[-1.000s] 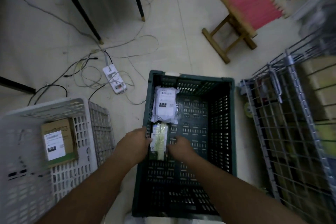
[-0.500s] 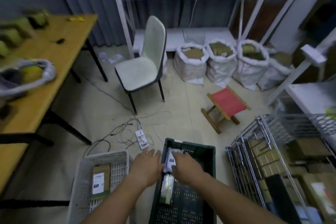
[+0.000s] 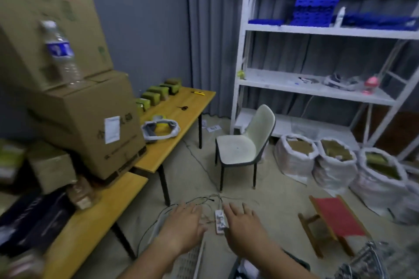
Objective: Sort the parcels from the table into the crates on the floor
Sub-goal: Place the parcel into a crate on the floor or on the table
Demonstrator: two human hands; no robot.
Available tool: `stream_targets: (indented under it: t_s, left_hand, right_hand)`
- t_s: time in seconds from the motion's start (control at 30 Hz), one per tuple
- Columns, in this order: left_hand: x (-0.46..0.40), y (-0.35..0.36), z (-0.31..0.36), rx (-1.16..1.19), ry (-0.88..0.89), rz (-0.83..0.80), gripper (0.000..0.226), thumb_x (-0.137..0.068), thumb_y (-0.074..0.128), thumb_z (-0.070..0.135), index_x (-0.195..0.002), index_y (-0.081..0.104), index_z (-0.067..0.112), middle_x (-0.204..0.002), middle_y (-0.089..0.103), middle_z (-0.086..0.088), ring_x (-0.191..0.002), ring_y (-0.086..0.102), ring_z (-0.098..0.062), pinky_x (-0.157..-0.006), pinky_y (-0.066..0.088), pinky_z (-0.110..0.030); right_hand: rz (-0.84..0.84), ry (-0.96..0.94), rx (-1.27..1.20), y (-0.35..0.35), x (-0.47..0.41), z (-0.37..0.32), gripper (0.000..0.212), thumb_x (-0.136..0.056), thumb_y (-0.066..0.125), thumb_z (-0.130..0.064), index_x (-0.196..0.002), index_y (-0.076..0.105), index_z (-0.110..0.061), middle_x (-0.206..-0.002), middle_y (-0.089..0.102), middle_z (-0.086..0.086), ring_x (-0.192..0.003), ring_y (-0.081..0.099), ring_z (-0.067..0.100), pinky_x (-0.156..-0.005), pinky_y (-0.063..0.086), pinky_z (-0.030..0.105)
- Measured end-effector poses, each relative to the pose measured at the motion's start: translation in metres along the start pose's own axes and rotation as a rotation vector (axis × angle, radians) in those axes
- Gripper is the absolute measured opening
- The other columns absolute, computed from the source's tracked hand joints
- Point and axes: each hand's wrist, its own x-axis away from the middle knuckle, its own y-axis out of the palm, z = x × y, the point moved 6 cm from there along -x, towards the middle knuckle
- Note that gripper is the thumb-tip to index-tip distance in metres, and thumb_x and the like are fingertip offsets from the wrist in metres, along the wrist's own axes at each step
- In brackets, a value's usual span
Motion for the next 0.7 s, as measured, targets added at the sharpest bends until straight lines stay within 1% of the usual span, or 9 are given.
stream_targets:
  t_s: [0.1, 0.23, 0.3, 0.4, 0.5, 0.57, 0.63, 0.67, 0.7]
  left_hand:
    - [0.048, -0.011, -0.047, 0.065, -0.062, -0.025, 0.066, -0.104, 0.034, 0.052, -0.159, 0.018, 0.019, -0.165, 0.021, -0.005, -0.154, 0.009, -0.033, -0.125, 0.014, -0.047]
    - [0.119, -0.015, -0.12, 0.122, -0.152, 0.015, 0.066, -0.104, 0.036, 0.053, -0.159, 0.019, 0.02, -0.166, 0.018, -0.004, -0.154, 0.008, -0.031, -0.125, 0.015, -0.048]
    - [0.162, -0.013, -0.162, 0.147, -0.218, 0.05, 0.067, -0.103, 0.036, 0.054, -0.159, 0.019, 0.021, -0.166, 0.019, -0.004, -0.154, 0.01, -0.03, -0.124, 0.017, -0.047]
    - [0.221, -0.014, -0.211, 0.17, -0.314, 0.105, 0.068, -0.103, 0.038, 0.053, -0.159, 0.016, 0.021, -0.167, 0.016, -0.004, -0.154, 0.011, -0.032, -0.124, 0.018, -0.046]
    - [0.29, -0.014, -0.264, 0.179, -0.412, 0.165, 0.066, -0.103, 0.039, 0.051, -0.158, 0.02, 0.019, -0.166, 0.018, -0.004, -0.153, 0.012, -0.031, -0.122, 0.021, -0.045]
    - [0.332, -0.011, -0.296, 0.211, -0.475, 0.211, 0.065, -0.102, 0.04, 0.052, -0.156, 0.027, 0.019, -0.164, 0.024, -0.005, -0.152, 0.018, -0.029, -0.12, 0.026, -0.044]
    - [0.368, -0.008, -0.324, 0.245, -0.527, 0.276, 0.052, -0.101, 0.044, 0.048, -0.146, 0.042, 0.021, -0.156, 0.038, -0.004, -0.144, 0.032, -0.026, -0.115, 0.032, -0.039]
    - [0.385, -0.006, -0.337, 0.246, -0.552, 0.299, 0.046, -0.101, 0.044, 0.044, -0.141, 0.045, 0.023, -0.152, 0.042, -0.003, -0.141, 0.035, -0.024, -0.113, 0.031, -0.037]
    - [0.401, -0.003, -0.349, 0.243, -0.573, 0.313, 0.044, -0.102, 0.044, 0.042, -0.142, 0.045, 0.025, -0.153, 0.042, -0.001, -0.142, 0.034, -0.023, -0.114, 0.028, -0.035]
  right_hand:
    - [0.031, -0.078, 0.032, -0.022, 0.006, -0.064, 0.066, -0.107, 0.038, -0.033, -0.162, 0.005, -0.022, -0.17, 0.009, 0.003, -0.155, 0.006, 0.038, -0.124, 0.015, 0.051]
    - [0.056, -0.204, 0.095, -0.031, 0.018, -0.167, 0.066, -0.107, 0.039, -0.033, -0.163, 0.005, -0.022, -0.17, 0.009, 0.003, -0.156, 0.006, 0.038, -0.125, 0.013, 0.051]
    - [0.021, -0.29, 0.134, -0.026, 0.026, -0.229, 0.066, -0.107, 0.039, -0.031, -0.162, 0.004, -0.021, -0.17, 0.008, 0.004, -0.155, 0.007, 0.039, -0.125, 0.013, 0.051]
    - [-0.029, -0.383, 0.166, -0.02, 0.036, -0.305, 0.065, -0.108, 0.036, -0.031, -0.163, 0.003, -0.02, -0.171, 0.005, 0.004, -0.156, 0.003, 0.038, -0.125, 0.012, 0.049]
    - [-0.053, -0.502, 0.221, -0.008, 0.047, -0.388, 0.066, -0.109, 0.036, -0.033, -0.163, 0.001, -0.02, -0.171, 0.006, 0.003, -0.156, 0.003, 0.036, -0.126, 0.014, 0.05]
    - [-0.044, -0.568, 0.258, 0.003, 0.055, -0.438, 0.066, -0.109, 0.037, -0.034, -0.163, 0.002, -0.02, -0.171, 0.006, 0.001, -0.157, 0.003, 0.034, -0.125, 0.016, 0.051]
    - [-0.031, -0.623, 0.279, 0.013, 0.063, -0.483, 0.066, -0.108, 0.038, -0.033, -0.163, 0.003, -0.021, -0.171, 0.007, 0.0, -0.157, 0.004, 0.031, -0.125, 0.017, 0.05]
    - [-0.024, -0.651, 0.286, 0.017, 0.067, -0.504, 0.066, -0.108, 0.039, -0.033, -0.163, 0.004, -0.021, -0.171, 0.008, 0.0, -0.157, 0.005, 0.03, -0.125, 0.017, 0.049]
    - [-0.022, -0.681, 0.294, 0.022, 0.07, -0.524, 0.066, -0.107, 0.039, -0.033, -0.163, 0.005, -0.021, -0.17, 0.009, 0.0, -0.157, 0.006, 0.03, -0.125, 0.018, 0.048]
